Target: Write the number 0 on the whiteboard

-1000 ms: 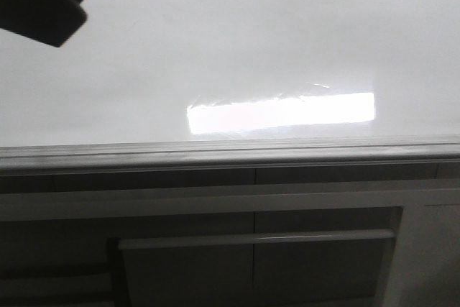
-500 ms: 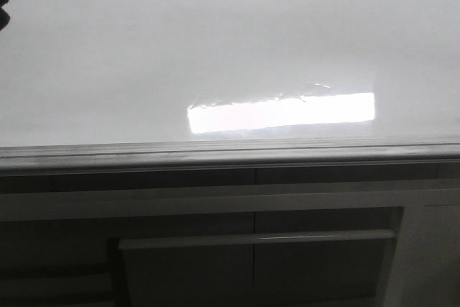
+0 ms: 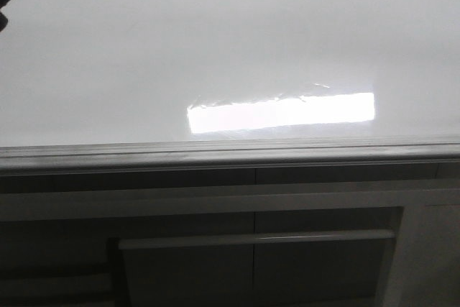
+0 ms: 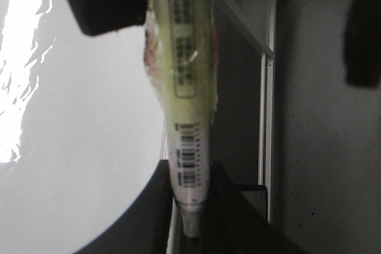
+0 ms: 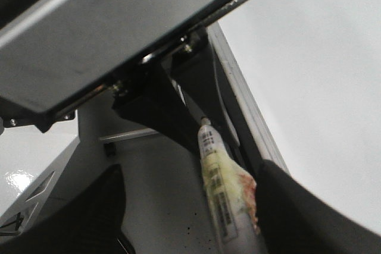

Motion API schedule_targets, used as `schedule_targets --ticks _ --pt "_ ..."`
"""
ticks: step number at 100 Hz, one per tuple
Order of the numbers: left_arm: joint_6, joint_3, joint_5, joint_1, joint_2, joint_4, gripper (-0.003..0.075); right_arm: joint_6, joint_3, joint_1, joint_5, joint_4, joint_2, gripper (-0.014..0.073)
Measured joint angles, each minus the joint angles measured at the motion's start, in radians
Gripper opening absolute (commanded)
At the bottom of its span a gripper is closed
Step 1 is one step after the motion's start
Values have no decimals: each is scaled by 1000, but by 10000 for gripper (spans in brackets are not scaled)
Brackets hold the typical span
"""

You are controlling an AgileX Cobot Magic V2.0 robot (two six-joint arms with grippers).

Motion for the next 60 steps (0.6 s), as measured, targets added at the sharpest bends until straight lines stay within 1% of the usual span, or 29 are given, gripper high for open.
schedule_targets --ticks 9,14,49,58,60 --pt "0 0 3 0 0 0 -20 0 0 0 -10 7 5 396" --pt "0 0 3 0 0 0 -20 0 0 0 -12 7 7 370" --pt "11 2 20 -1 0 -15 -20 -2 -4 0 -1 1 20 0" --pt "12 2 26 -4 0 -21 -20 -3 -4 -2 -1 -4 20 -72" --pt "12 2 26 -4 0 -21 -20 -5 -4 -2 -1 -6 20 -76"
